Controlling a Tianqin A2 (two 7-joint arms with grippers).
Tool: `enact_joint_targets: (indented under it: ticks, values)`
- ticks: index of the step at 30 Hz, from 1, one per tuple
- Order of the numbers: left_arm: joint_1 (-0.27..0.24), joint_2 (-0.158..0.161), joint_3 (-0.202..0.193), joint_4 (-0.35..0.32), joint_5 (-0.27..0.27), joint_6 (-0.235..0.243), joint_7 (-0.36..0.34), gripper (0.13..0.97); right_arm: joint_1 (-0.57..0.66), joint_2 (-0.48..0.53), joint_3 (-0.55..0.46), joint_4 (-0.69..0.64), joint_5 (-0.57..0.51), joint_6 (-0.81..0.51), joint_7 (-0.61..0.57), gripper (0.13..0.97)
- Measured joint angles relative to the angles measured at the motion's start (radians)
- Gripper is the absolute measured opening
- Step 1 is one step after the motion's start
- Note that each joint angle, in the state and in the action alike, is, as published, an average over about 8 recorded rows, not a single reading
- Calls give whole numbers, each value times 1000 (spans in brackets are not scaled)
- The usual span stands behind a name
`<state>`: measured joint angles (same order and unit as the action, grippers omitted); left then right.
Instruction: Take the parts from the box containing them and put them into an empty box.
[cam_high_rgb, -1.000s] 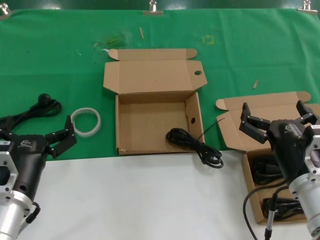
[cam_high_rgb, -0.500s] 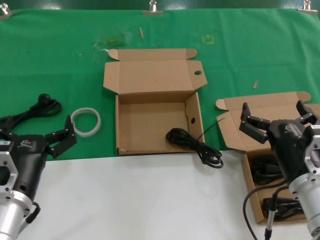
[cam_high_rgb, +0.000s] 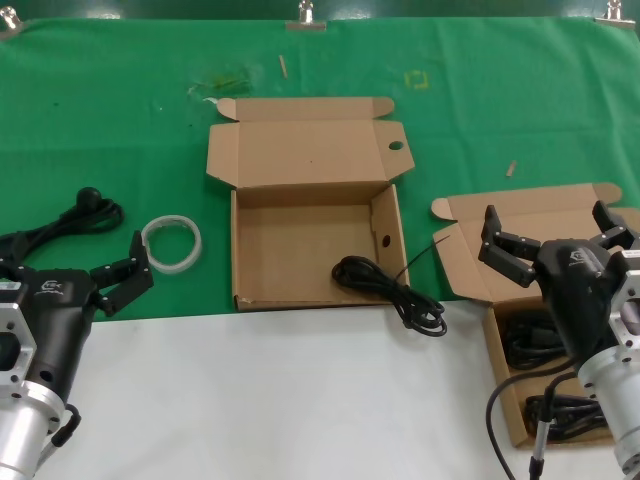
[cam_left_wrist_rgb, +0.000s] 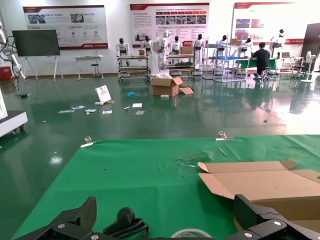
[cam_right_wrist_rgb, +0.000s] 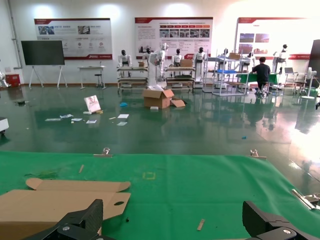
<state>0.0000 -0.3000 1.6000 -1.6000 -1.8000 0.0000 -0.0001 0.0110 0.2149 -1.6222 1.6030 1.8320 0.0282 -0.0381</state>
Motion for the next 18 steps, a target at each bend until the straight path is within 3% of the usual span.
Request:
enact_joint_targets:
  ticks: [18]
  values:
    - [0,0,0,0,0,0,0,966,0,0,0,0,0,0,0,966]
